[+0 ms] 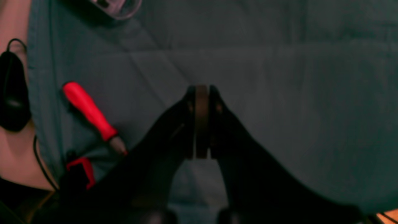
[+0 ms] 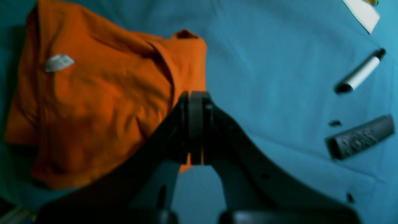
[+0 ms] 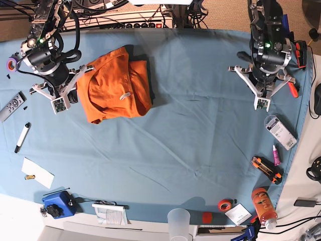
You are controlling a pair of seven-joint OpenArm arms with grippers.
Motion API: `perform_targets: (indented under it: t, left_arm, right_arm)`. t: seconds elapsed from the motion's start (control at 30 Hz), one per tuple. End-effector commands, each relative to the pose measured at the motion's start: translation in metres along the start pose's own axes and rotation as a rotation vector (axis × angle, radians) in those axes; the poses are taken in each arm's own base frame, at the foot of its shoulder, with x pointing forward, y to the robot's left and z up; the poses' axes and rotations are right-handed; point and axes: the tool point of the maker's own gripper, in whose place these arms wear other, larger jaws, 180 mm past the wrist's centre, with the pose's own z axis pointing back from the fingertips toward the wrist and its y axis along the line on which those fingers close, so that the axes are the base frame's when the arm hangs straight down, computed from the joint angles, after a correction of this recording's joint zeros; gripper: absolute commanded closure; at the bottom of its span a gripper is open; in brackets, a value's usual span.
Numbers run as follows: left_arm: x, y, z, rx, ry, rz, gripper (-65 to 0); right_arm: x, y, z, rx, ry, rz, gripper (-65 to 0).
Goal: Layout the t-shirt on the table in an organized manner, then fold the t-shirt properly
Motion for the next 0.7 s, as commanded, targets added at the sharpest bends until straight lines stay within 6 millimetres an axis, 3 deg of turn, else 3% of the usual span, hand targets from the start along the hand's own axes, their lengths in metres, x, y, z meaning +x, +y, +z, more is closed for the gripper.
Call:
perform_targets:
  t: [0.0, 0.1, 0.3, 0.5, 0.67]
  left_arm:
    - [-0.002, 0.004, 0.006, 0.013, -0.003, -0.013, 0.0]
    - [-0.027, 0.006, 0.015, 0.017, 0.067, -0.040, 0.0]
    - [-0.062, 0.021, 0.046, 0.058, 0.139, -0.048, 0.0]
    - [-0.111, 0.025, 0.074, 0.009, 0.270, -0.018, 0.0]
    - [-0.149, 0.023, 0.093, -0.018, 0.384, -0.005, 0.0]
  right_arm:
    - [0.005, -0.003, 0.005, -0.013, -0.019, 0.011, 0.0]
    - [-0.012, 0.004, 0.006, 0.007, 0.029, 0.011, 0.0]
    - [-0.065, 0.023, 0.017, 0.059, 0.204, 0.015, 0.0]
    - [-0.114, 0.057, 0.040, 0.188, 0.349, -0.003, 0.0]
    - [-0.149, 0.074, 0.061, 0.245, 0.443, 0.004, 0.0]
